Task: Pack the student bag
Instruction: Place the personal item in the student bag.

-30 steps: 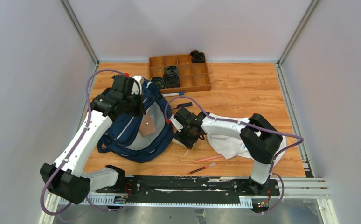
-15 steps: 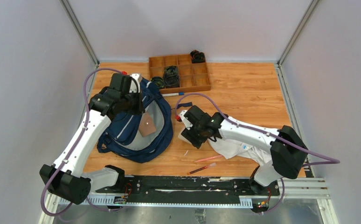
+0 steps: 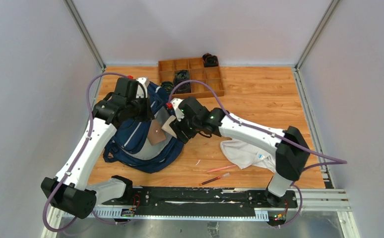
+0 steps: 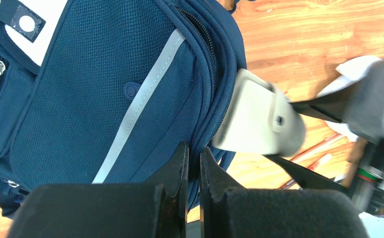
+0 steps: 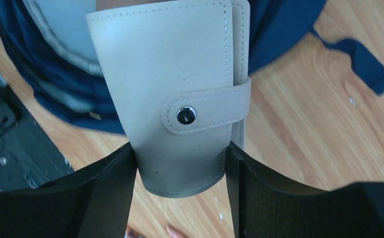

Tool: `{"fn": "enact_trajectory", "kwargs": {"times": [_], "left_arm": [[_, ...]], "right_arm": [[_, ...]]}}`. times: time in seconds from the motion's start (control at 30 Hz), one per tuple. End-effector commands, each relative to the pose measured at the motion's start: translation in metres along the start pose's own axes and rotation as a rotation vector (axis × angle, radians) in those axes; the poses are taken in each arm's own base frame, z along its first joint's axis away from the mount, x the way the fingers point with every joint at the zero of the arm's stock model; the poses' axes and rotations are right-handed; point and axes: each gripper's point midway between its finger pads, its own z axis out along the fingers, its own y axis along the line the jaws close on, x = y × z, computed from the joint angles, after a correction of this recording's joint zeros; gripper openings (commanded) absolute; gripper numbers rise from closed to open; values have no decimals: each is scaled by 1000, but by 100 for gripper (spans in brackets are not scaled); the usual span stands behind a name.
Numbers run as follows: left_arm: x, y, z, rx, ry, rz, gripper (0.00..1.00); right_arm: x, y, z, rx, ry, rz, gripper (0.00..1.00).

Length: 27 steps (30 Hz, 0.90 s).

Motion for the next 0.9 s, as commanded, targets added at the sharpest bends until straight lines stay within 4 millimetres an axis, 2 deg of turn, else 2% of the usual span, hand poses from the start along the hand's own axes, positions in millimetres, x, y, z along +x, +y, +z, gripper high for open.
{"fn": "enact_trajectory", "kwargs": {"times": [0.0,0.1,0.2,0.37,0.43,0.47,0.5,0.53,0.6,0.7,0.77,0.8,0.87], "left_arm": [[-24,-31,-23,152,-121,-41,0],[-23,-42,-22,222,-135,-53,0],[-24,-40,-22,210,-134,-48,0],[-29,-39,-23,194,-138,-48,0],[-30,-38,-23,189,-143,-54,0],[-30,-38,-21,190,-140,-55,0],[-30,-38,-21,189,-140,-55,0],[-29,-38,-20,188,-137,-53,0],[-29,-36,-20,181,-133,-52,0],[-29,-34,-22,169,-139,-48,0],[-30,-31,-24,160,-146,-46,0],[-30,-31,-24,156,-148,-46,0],[-30,-30,-22,154,-141,-44,0]], "right_arm": [[-26,16,34,-40,-25,62,64],[-37,12,52,-5,-49,99,64],[-47,6,67,31,-78,158,65],[-85,11,74,10,-244,246,69],[-106,4,76,35,-329,268,75],[-117,6,77,25,-367,274,82],[-129,9,77,3,-398,268,95],[-136,14,77,-22,-410,258,99],[-140,23,74,-69,-417,255,100],[-131,30,60,-118,-453,256,100],[-121,28,43,-123,-501,273,100],[-120,26,26,-122,-543,292,100],[-108,19,13,-103,-562,347,99]]}}
